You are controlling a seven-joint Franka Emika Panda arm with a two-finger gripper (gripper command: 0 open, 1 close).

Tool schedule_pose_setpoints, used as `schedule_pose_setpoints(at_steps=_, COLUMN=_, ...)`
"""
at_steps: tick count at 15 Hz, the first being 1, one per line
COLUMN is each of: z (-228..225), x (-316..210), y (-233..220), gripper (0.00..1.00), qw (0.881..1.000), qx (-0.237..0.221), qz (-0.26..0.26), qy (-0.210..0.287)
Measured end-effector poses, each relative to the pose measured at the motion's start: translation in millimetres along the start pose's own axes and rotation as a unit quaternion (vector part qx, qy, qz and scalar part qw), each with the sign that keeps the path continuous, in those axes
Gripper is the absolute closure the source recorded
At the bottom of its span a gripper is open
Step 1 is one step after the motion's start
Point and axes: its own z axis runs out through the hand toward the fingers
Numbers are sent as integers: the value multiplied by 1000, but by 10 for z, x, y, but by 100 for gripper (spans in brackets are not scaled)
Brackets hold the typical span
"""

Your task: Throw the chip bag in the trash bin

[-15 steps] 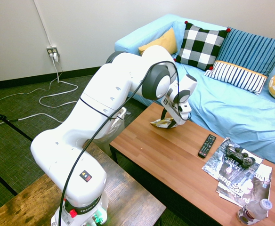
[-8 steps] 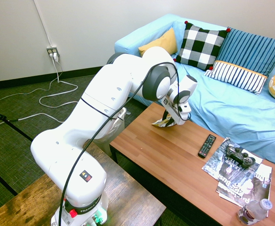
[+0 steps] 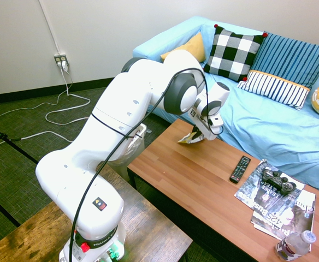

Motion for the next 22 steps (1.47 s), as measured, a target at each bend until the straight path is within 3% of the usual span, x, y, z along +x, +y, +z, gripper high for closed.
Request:
schedule_pose_setpoints(at_steps=3, z=-260, x=-618, y=-78, gripper=100, qw=998, qx=7, qz=-48, qy=31)
schedule_pose_setpoints(at_steps=8, z=-338, x=-2153, y=-310, gripper=100, qw=988, qx=-5, qz=-121, qy=95)
schedule_pose_setpoints(at_steps=13, z=135, x=-3586, y=-296, gripper=100, qw=971, qx=-32, qz=-191, qy=140)
schedule_pose_setpoints(at_steps=16, z=458, x=-4001, y=-284, gripper=100, qw=963, qx=-50, qz=-218, qy=150)
schedule_pose_setpoints(at_steps=17, z=560, x=-4107, y=-276, gripper=0, qw=961, qx=-56, qz=-226, qy=153)
schedule_pose_setpoints(at_steps=22, z=957, x=-4526, y=-210, gripper=0, qw=948, qx=-88, qz=-255, qy=170)
